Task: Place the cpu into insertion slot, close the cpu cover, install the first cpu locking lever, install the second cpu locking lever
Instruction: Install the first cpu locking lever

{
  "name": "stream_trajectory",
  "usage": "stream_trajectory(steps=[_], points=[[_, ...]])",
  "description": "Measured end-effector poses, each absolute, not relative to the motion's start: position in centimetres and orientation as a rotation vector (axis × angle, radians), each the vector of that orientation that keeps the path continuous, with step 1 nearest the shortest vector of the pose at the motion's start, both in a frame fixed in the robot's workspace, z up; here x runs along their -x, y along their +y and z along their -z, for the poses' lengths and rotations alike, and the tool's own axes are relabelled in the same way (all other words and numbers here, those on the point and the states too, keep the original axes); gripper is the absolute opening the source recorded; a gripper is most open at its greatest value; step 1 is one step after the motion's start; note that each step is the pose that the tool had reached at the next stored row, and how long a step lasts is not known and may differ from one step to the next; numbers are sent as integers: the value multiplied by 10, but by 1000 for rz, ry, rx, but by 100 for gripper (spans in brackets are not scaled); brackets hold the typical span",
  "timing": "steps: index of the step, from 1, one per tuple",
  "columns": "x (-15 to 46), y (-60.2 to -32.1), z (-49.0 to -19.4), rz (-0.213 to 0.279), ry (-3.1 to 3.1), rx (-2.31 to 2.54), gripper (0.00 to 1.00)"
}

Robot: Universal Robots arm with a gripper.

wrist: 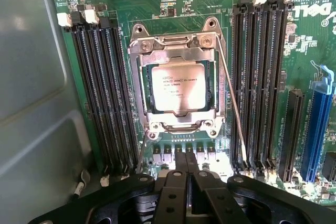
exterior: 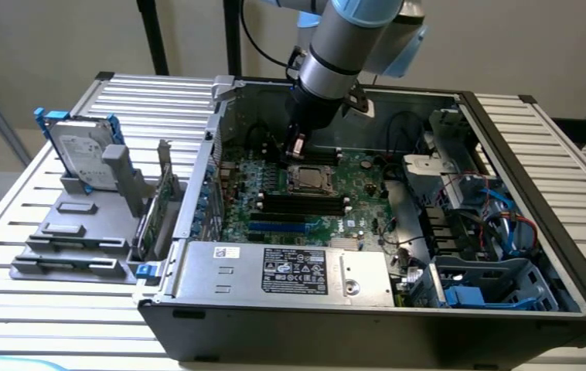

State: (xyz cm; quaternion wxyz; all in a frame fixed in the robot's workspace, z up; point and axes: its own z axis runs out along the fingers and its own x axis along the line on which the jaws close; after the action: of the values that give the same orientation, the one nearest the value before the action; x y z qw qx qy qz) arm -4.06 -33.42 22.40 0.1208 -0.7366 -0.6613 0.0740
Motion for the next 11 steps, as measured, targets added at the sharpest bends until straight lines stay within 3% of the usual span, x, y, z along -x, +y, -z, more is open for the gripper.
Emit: stream_trajectory(steps=[11], points=[[46,-336,-227,-213,-1930,2150,11]])
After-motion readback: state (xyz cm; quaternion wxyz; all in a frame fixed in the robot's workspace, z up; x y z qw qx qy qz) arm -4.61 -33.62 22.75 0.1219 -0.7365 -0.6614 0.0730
